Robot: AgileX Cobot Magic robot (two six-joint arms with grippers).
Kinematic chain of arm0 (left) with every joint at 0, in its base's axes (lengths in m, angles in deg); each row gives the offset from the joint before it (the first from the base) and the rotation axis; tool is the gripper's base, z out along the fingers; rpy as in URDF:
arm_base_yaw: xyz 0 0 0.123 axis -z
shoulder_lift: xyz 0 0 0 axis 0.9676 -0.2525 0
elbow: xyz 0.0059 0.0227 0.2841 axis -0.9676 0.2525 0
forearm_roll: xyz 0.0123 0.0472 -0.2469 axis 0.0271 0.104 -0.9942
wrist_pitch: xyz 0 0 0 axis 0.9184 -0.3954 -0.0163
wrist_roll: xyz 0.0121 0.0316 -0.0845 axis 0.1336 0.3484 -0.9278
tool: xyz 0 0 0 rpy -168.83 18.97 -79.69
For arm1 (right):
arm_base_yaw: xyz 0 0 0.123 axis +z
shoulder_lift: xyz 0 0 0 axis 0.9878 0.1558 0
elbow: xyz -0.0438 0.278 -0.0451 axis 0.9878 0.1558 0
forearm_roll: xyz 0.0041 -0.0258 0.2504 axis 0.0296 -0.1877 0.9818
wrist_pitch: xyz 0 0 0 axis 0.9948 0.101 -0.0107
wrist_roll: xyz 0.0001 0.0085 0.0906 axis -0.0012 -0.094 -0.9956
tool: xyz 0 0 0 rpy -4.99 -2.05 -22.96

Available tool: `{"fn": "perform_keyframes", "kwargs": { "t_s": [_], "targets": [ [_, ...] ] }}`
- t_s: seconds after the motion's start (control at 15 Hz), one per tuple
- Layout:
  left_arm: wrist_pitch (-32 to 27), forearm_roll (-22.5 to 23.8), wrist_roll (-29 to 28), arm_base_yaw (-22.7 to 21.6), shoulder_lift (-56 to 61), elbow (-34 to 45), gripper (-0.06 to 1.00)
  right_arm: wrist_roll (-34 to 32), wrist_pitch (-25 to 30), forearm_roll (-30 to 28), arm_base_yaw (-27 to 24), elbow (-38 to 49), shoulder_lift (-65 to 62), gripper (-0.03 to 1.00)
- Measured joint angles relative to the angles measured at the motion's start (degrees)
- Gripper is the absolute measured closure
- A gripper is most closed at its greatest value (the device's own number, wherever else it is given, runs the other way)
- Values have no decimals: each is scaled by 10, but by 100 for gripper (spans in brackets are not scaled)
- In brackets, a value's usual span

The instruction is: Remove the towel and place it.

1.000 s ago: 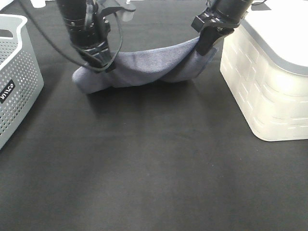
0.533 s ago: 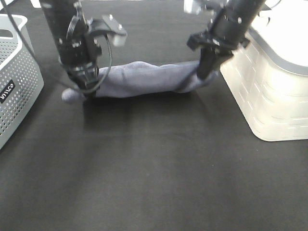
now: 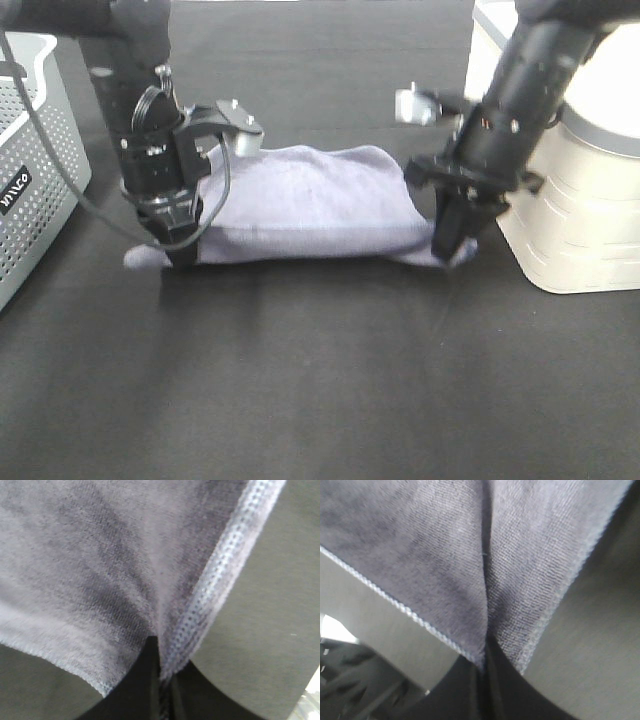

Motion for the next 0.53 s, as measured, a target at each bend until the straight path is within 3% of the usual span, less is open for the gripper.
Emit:
{"fn": "perform_keyframes", "kwargs": {
  "t_s": [0.27, 0.53],
  "targets": [
    [-1, -45, 22, 0, 0, 5, 94, -4, -1, -4, 0, 64, -5, 96],
    [2, -54, 5, 0, 9, 38, 94, -5, -2, -4, 0, 96, -29, 96]
  ]
}}
